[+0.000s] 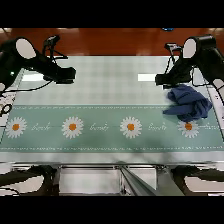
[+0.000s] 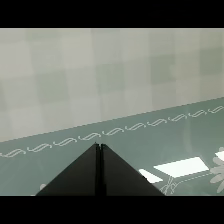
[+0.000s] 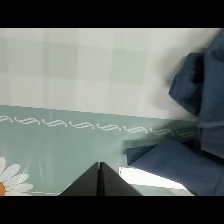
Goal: Fold the shirts.
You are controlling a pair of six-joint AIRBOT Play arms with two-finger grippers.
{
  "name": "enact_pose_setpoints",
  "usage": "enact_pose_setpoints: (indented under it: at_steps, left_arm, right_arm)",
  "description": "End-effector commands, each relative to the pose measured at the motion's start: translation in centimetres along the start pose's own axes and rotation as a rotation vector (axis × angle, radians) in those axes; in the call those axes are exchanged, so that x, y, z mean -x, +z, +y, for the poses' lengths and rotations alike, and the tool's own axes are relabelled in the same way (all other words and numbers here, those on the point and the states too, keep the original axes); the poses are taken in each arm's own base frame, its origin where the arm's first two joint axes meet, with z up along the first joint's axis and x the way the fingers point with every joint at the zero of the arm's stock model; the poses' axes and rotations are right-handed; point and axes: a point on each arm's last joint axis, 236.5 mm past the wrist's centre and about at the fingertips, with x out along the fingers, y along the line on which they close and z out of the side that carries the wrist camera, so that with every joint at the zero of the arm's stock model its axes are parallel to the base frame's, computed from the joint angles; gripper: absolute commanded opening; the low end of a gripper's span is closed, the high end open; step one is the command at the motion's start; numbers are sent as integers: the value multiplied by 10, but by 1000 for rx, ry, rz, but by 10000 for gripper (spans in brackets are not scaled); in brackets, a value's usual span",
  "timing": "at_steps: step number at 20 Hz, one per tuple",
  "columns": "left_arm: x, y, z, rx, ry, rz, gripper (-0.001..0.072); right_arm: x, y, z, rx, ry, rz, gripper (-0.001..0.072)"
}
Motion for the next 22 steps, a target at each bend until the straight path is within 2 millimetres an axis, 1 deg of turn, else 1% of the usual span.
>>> enact_pose_setpoints:
  at_steps: [1,14,15,17,19,20,21,22]
  left_arm:
    - [0,0,0,0,0,0,25]
    - [0,0,0,0,0,0,25]
    - [0,0,0,-1,0,0,25]
    - [0,4,0,0,0,-15,25]
    - [0,19,0,0,0,-79,28]
    - [3,26,4,-5,13,-108,110]
    - [8,32,14,-19,55,-124,387]
    - [15,33,32,-40,125,-123,512]
  right_arm:
    - [0,0,0,0,0,0,36]
    - [0,1,0,0,1,-3,36]
    - [0,6,0,1,1,-23,36]
    - [2,32,1,3,2,-136,36]
    - [8,59,5,6,19,-251,40]
    - [14,73,0,10,1,-311,154]
    - [22,83,-11,6,-39,-354,426]
    - [33,91,-30,13,-111,-389,418]
